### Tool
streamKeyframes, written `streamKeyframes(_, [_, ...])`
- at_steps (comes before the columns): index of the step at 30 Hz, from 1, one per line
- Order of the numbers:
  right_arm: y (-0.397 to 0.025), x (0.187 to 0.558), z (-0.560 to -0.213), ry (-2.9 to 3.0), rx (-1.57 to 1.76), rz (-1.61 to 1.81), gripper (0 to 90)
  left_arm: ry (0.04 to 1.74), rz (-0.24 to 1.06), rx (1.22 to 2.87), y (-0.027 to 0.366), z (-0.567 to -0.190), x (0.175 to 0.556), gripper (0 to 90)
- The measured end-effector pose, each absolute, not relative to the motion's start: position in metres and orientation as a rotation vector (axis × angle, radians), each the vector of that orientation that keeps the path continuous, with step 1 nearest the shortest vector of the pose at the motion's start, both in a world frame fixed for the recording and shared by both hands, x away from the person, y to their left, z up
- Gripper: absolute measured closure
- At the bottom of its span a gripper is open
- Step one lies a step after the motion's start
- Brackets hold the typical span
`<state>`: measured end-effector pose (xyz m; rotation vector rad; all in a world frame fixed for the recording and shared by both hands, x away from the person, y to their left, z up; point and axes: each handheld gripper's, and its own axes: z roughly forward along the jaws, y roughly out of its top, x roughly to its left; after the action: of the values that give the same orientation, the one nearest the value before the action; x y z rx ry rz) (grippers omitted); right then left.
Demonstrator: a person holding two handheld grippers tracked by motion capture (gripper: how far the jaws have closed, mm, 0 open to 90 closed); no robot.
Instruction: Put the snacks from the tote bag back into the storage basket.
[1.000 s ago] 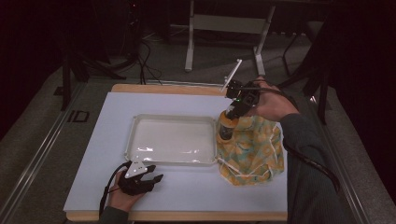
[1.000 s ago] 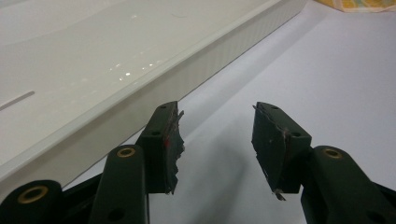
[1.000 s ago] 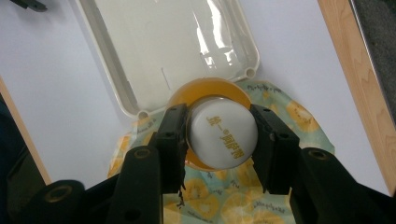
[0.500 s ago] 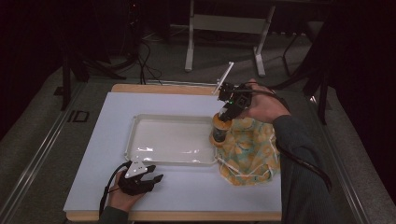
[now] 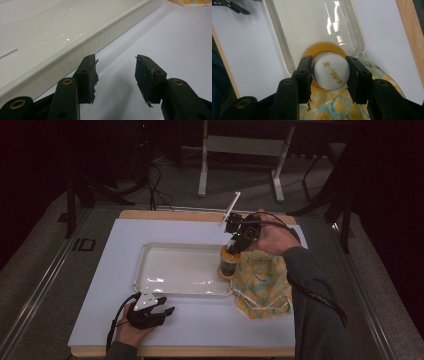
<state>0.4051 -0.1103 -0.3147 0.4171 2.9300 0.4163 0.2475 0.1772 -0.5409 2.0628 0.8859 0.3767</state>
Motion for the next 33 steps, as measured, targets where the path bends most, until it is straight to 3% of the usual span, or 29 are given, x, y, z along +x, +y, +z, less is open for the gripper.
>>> streamKeyframes(33, [-0.085,0.393,-0.347,2.966,0.370,0.397,58.9,0.884,0.373,2.064,0.177,-0.541,0.247,51.3])
